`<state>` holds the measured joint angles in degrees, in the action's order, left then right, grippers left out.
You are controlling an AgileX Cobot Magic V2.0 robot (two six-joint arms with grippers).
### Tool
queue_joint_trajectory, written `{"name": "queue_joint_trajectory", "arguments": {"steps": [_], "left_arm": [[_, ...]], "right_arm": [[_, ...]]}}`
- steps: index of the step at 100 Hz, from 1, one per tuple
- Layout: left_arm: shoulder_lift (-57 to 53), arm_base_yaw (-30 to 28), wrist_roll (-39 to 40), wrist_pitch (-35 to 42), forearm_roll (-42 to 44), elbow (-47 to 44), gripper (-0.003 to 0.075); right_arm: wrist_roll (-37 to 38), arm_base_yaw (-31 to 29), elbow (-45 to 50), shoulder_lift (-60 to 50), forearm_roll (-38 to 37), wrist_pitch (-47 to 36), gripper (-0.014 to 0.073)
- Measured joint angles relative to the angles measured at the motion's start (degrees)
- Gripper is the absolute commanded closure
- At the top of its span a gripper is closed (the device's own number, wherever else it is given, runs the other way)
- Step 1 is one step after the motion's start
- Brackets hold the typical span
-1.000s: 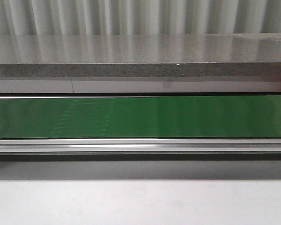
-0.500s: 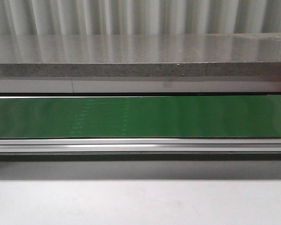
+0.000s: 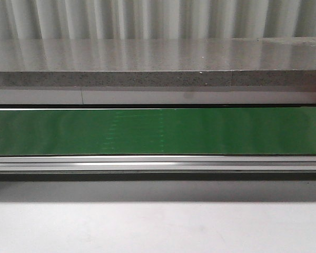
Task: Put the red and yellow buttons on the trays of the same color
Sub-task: 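Lower the left gripper onto another red button and close on it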
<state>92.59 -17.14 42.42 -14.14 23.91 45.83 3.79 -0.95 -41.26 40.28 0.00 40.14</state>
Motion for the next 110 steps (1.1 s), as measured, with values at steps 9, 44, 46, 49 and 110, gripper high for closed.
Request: {"name": "queue_joint_trajectory", "arguments": {"steps": [9, 44, 46, 49, 110], "left_arm": [[-0.11, 0.0, -0.22, -0.85, 0.0, 0.0, 0.0682], [-11.27, 3.17, -1.06, -5.81, 0.08, 0.0, 0.074], [-12.39, 3.33, -1.09, -5.81, 0.08, 0.0, 0.074], [-13.9, 3.6, -1.19, -5.81, 0.08, 0.0, 0.074], [-23.31, 17.6, -5.34, -10.53, -0.22, 2.8, 0.074]], "right_arm": [[0.0, 0.0, 0.0, 0.0, 0.0, 0.0, 0.066], [0.0, 0.0, 0.0, 0.0, 0.0, 0.0, 0.066], [0.0, 0.0, 0.0, 0.0, 0.0, 0.0, 0.066], [0.0, 0.0, 0.0, 0.0, 0.0, 0.0, 0.066], [0.0, 0.0, 0.0, 0.0, 0.0, 0.0, 0.066]]}}
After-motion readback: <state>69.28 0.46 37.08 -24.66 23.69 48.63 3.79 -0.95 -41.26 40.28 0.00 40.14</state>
